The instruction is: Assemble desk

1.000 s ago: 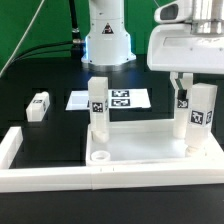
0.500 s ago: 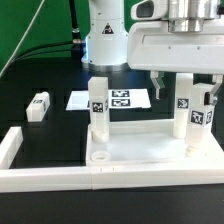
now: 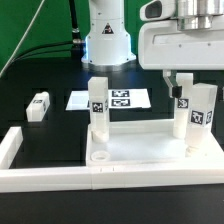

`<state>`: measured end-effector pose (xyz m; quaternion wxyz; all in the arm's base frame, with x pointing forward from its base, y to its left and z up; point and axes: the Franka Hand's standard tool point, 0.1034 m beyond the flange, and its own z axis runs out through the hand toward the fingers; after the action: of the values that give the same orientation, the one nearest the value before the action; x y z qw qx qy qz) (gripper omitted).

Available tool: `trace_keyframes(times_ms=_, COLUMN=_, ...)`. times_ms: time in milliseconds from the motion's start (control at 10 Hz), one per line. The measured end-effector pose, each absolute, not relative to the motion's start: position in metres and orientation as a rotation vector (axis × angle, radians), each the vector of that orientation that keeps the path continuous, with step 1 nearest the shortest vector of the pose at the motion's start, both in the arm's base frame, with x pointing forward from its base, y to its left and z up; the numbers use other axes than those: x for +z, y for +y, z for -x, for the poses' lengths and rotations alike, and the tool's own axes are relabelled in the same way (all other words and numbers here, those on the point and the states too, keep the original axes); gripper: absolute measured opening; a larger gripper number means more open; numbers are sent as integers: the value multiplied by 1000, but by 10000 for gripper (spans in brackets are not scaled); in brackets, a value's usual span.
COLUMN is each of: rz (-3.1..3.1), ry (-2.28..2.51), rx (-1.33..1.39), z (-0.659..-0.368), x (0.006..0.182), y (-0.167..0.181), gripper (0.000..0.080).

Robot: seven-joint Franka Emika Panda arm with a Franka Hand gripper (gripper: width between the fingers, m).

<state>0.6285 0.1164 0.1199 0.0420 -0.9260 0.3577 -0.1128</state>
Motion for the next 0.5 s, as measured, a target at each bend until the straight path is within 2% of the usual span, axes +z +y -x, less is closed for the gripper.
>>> trace_keyframes(times_ms=200, rz=2830, ry=1113, rx=-336, z=-627, x=117, y=120, gripper=636)
trace_keyframes(times_ms=300, rz=2824, ry=1126, rx=-335, z=-627, x=116, y=120, gripper=467)
trace_keyframes(times_ms=400, rz=2821, ry=1133, rx=-334, z=-627, x=116, y=120, gripper=467)
trace_keyframes(times_ms=500, rz=2805, ry=1169, rx=-330, z=-626, x=116, y=120, gripper=292)
